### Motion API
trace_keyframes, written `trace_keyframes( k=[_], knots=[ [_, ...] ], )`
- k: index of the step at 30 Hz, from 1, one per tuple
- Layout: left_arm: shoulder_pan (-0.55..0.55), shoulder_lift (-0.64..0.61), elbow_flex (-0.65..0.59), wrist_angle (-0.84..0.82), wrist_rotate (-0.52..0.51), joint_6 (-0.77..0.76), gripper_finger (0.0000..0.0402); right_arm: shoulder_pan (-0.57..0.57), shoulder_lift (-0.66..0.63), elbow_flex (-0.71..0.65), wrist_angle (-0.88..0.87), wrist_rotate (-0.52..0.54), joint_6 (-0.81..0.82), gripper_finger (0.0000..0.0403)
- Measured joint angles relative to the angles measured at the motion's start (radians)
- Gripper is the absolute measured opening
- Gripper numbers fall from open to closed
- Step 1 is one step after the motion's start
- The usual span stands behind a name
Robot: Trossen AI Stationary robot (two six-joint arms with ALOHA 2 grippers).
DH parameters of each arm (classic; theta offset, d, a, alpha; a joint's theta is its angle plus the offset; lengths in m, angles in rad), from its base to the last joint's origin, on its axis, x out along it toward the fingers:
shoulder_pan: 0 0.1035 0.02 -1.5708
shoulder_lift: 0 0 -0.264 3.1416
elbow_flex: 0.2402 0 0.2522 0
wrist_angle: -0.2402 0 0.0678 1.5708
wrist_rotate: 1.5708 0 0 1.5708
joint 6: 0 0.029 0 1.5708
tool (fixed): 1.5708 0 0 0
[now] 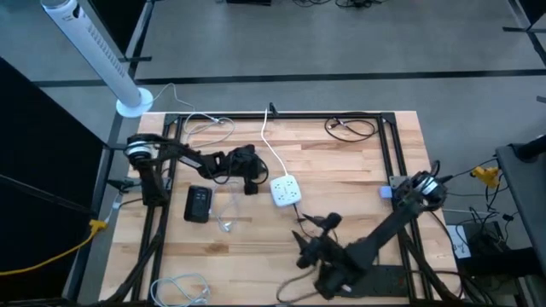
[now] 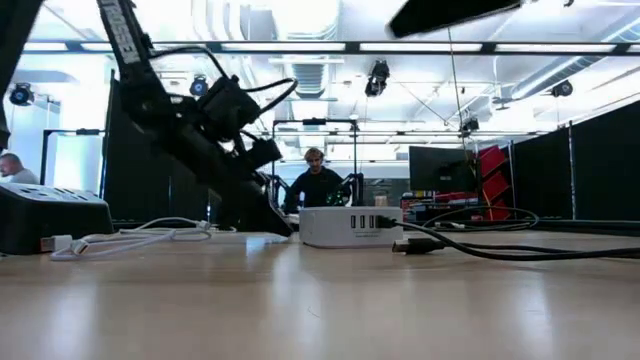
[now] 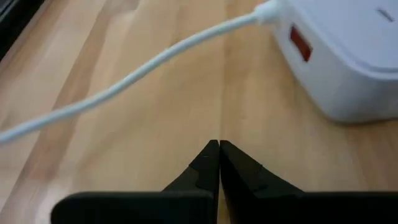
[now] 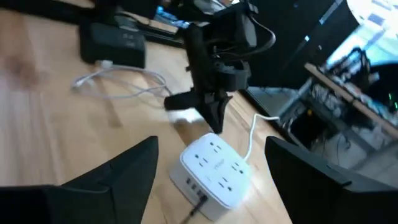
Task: Insert USB
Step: Insert the white charger adapter into the white outlet extension
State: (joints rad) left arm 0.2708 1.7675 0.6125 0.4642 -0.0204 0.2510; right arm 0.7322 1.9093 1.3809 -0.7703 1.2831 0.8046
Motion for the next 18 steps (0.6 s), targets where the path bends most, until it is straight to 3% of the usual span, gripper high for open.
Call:
trace_keyframes(
  k=[3,9,12,18],
  knots=[
    [-0.032,-0.095,0.000,-0.095,-0.007,-0.075,0.0000,0.033,-0.022,-0.003,-0.098,-0.023,0.038,0.0258],
    [-0.130,-0.333,-0.001,-0.150,-0.003,-0.201,0.0000,0.011,-0.058,-0.005,-0.239,-0.189,0.013,0.0227],
    [-0.166,-0.458,0.000,-0.145,-0.021,-0.208,0.0000,-0.055,-0.080,-0.006,-0.244,-0.402,-0.120,0.0213],
    [-0.173,-0.659,0.000,-0.144,-0.223,-0.190,0.0000,-0.222,-0.089,-0.007,-0.241,-0.749,-0.397,0.0199]
  ],
)
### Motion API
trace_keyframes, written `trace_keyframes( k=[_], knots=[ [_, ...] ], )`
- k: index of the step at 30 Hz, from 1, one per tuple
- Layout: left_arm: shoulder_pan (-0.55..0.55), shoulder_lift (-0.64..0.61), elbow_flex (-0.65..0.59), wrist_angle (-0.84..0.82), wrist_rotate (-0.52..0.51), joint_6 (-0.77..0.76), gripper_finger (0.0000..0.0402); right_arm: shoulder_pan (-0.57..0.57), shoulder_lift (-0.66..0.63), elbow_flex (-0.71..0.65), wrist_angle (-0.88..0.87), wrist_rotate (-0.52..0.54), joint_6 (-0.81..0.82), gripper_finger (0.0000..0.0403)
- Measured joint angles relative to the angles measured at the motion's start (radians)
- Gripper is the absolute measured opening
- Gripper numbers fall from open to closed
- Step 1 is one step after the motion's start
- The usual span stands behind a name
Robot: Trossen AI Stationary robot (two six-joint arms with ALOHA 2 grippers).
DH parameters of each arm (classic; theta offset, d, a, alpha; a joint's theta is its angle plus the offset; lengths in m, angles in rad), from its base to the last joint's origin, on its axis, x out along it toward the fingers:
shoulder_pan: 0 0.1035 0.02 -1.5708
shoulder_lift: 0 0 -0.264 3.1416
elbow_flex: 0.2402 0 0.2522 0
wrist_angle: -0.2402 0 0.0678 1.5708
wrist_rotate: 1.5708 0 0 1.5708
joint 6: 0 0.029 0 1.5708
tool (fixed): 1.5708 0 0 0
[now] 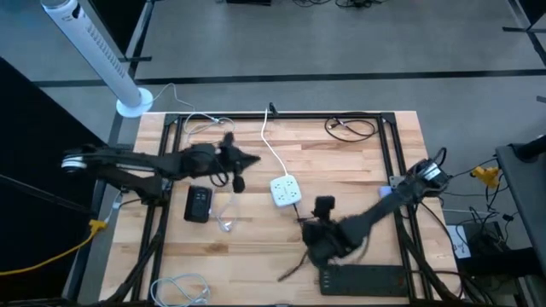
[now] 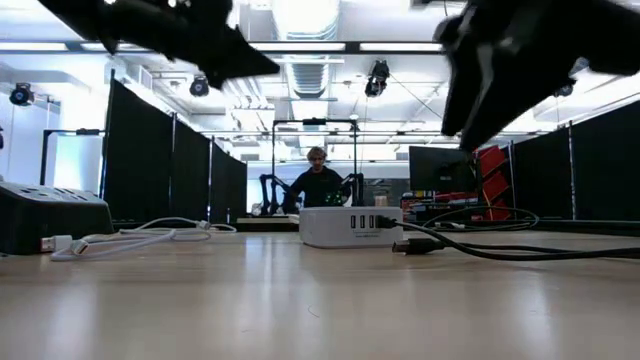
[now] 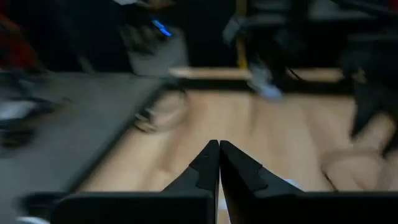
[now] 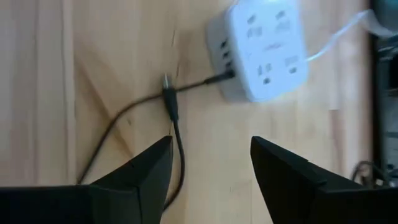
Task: Insert USB
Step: Insert the white charger adapter into the white outlet extension
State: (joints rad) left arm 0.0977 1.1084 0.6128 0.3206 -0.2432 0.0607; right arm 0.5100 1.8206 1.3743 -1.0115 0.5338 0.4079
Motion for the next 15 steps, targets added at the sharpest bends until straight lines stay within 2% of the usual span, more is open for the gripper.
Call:
trace_keyframes(
  k=[3,5,11,15],
  knots=[
    [0.002,-0.055,0.001,0.001,-0.138,0.058,0.0000,-0.074,0.000,0.000,-0.014,-0.094,-0.094,0.0205],
    [0.002,-0.074,0.001,-0.001,-0.189,0.053,0.0000,-0.121,0.000,0.000,-0.073,-0.127,-0.114,0.0212],
    [0.001,-0.043,0.000,-0.059,-0.179,0.040,0.0000,-0.247,0.011,-0.034,-0.384,-0.225,-0.053,0.0247],
    [0.001,-0.002,0.000,-0.073,-0.178,0.058,0.0000,-0.320,0.012,-0.123,-0.397,-0.349,-0.076,0.0277]
  ],
)
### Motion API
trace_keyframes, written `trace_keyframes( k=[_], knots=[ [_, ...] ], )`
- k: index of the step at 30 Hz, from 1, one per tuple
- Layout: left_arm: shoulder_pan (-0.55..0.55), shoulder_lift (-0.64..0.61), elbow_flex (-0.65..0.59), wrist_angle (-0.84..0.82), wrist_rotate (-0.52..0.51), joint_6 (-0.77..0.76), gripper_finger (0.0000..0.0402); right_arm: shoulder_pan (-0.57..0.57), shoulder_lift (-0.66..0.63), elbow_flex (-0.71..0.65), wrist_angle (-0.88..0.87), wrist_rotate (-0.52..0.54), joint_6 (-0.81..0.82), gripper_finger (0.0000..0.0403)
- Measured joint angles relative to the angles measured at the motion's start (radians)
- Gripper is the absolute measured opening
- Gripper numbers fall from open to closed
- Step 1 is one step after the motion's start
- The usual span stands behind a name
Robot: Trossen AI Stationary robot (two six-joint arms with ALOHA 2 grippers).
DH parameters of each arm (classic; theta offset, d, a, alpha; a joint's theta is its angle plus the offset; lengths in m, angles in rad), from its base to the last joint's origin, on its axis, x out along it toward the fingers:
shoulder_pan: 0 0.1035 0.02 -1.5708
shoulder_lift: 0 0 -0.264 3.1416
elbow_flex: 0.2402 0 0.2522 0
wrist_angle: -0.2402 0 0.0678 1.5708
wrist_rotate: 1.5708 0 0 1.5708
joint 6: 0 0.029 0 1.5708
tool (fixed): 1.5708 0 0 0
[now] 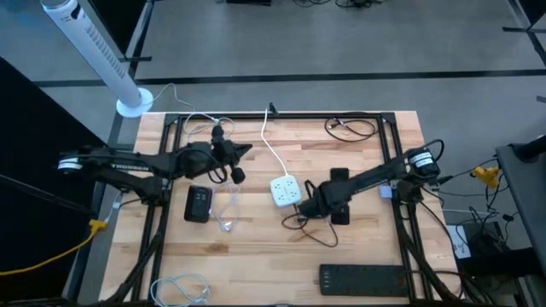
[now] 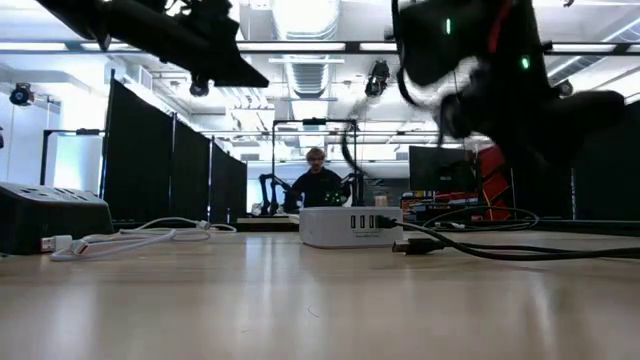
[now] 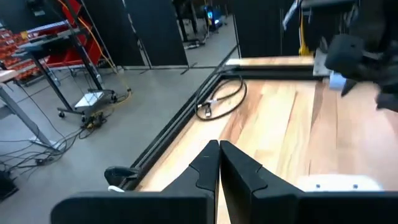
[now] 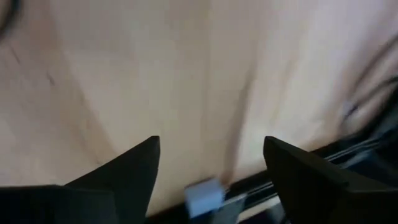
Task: Insert USB
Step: Insert the white charger adapter into the white outlet extension
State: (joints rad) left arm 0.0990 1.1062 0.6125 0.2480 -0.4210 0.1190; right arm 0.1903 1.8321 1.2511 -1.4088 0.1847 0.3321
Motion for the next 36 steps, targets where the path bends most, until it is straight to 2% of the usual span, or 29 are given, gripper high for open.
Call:
trace_keyframes(
  k=[3,9,17,22,31,36],
  knots=[
    [0.000,0.018,0.000,-0.040,0.001,0.017,0.0000,-0.038,0.011,-0.092,0.011,-0.084,-0.035,0.0301],
    [0.000,0.020,0.000,-0.082,0.002,0.013,0.0000,-0.091,0.050,-0.274,0.018,-0.092,-0.108,0.0336],
    [0.000,0.019,0.000,-0.075,0.004,0.003,0.0000,-0.206,0.087,-0.442,0.077,-0.077,-0.201,0.0341],
    [0.000,0.019,0.000,-0.069,0.006,-0.002,0.0000,-0.269,0.107,-0.459,0.109,-0.073,-0.204,0.0337],
    [0.000,0.019,0.000,-0.064,0.021,-0.009,0.0000,-0.305,0.130,-0.461,0.120,-0.062,-0.202,0.0289],
    [0.000,0.019,0.000,-0.065,0.021,-0.020,0.0000,-0.305,0.129,-0.478,0.132,-0.094,-0.193,0.0214]
  ],
)
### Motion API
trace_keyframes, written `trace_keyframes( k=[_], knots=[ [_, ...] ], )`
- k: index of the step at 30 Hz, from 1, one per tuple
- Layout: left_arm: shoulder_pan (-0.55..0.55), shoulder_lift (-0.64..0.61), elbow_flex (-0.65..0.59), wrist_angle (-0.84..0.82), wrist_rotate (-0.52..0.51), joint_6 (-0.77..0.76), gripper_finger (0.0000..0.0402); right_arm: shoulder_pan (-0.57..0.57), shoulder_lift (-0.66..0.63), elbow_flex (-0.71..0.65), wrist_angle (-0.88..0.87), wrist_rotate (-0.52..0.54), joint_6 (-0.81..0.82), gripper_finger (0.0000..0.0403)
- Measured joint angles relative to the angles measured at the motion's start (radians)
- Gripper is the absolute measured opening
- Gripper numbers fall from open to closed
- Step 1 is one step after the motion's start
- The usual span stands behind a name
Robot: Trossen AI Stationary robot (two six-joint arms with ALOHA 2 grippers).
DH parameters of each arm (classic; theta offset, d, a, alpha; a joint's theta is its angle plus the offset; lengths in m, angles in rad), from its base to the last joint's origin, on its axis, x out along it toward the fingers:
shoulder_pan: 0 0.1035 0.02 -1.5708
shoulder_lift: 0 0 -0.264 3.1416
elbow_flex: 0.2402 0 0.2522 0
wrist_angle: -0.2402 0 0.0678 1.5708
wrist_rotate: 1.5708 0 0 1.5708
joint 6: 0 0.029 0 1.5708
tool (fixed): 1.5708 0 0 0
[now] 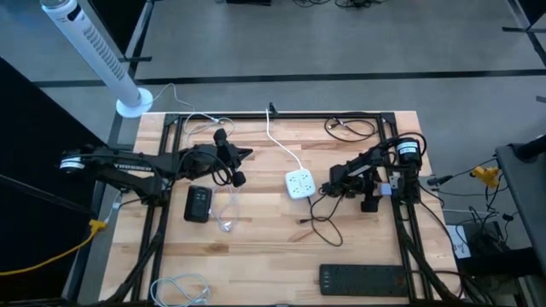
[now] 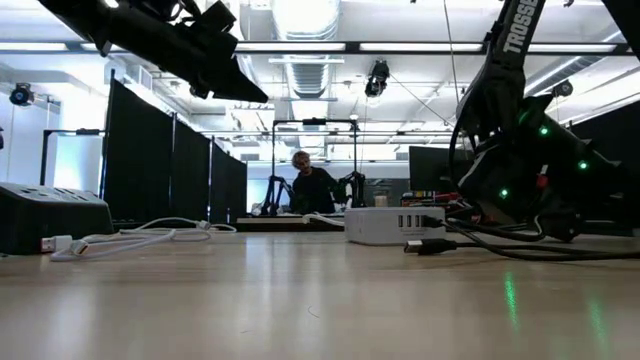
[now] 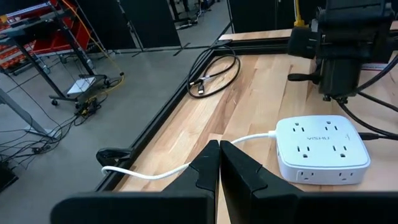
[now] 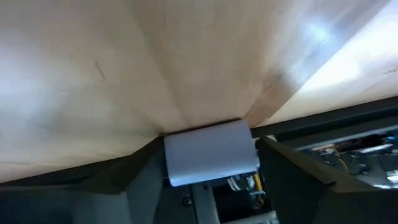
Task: Insert USB
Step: Insert the white charger adapter into the white outlet extension
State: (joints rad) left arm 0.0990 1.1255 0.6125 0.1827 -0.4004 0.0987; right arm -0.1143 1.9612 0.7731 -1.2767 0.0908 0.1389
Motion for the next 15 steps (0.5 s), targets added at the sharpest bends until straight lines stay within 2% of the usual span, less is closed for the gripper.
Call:
trace_keyframes(
  k=[1,2,15],
  knots=[
    [0.000,0.000,0.000,-0.001,0.000,-0.003,0.0000,0.000,0.000,-0.006,0.001,-0.001,-0.002,0.0196],
    [0.000,0.000,0.000,-0.002,0.000,-0.004,0.0000,0.001,-0.001,-0.010,-0.001,-0.001,-0.002,0.0194],
    [0.000,0.000,0.000,-0.004,0.000,-0.007,0.0000,0.027,-0.018,0.054,-0.023,-0.031,0.025,0.0197]
  ],
)
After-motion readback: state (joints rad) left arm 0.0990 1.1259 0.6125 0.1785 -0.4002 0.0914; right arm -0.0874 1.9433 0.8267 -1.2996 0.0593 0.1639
